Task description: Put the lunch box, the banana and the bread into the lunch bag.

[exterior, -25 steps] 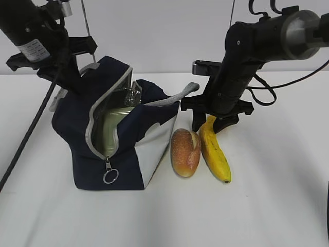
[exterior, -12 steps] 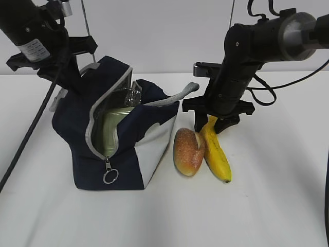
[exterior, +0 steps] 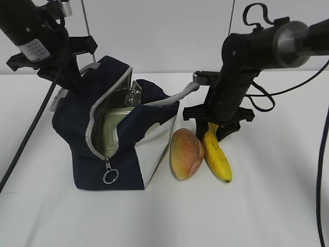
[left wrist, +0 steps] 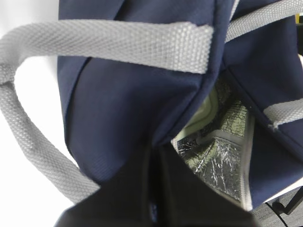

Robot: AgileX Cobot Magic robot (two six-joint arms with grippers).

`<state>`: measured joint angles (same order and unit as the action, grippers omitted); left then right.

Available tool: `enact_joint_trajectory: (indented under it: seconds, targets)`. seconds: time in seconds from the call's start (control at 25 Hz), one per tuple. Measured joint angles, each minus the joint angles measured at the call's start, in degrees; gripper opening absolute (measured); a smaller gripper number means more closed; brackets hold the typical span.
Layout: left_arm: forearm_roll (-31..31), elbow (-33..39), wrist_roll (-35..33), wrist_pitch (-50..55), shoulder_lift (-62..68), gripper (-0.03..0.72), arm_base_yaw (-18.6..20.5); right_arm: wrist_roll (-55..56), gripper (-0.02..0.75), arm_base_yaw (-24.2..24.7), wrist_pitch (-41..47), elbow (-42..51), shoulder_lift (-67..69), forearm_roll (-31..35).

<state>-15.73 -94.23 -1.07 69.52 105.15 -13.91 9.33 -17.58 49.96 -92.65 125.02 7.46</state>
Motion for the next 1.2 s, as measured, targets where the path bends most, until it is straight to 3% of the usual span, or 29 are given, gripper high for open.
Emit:
enact_joint_trajectory:
  seconds: [0.32, 0.48, 0.68, 0.96, 1.12, 1.2]
  targets:
    - [-0.18, 0.0, 0.0, 0.0, 0.0, 0.0, 0.0, 0.59, 0.42, -0.11, 0.1, 0.47, 1.52, 0.19]
    - [-0.24, 0.0, 0.0, 0.0, 0.0, 0.0, 0.0, 0.74, 0.302, -0.11, 0.2, 0.47, 1.52, -0.23]
    - [-0.3, 0.0, 0.0, 0.0, 0.0, 0.0, 0.0, 0.86, 0.279, -0.11, 2.46, -0.42, 1.42, -4.35]
    - [-0.3, 0.0, 0.0, 0.0, 0.0, 0.0, 0.0, 4.58, 0.278, -0.11, 11.23, -11.4, -3.2, -19.58]
    - [-0.3, 0.0, 0.0, 0.0, 0.0, 0.0, 0.0, 4.94, 0.278, -0.11, 14.46, -19.36, -6.75, -20.07]
    - [-0.3, 0.0, 0.0, 0.0, 0.0, 0.0, 0.0, 4.08, 0.278, -0.11, 15.14, -22.02, -8.4, -16.79]
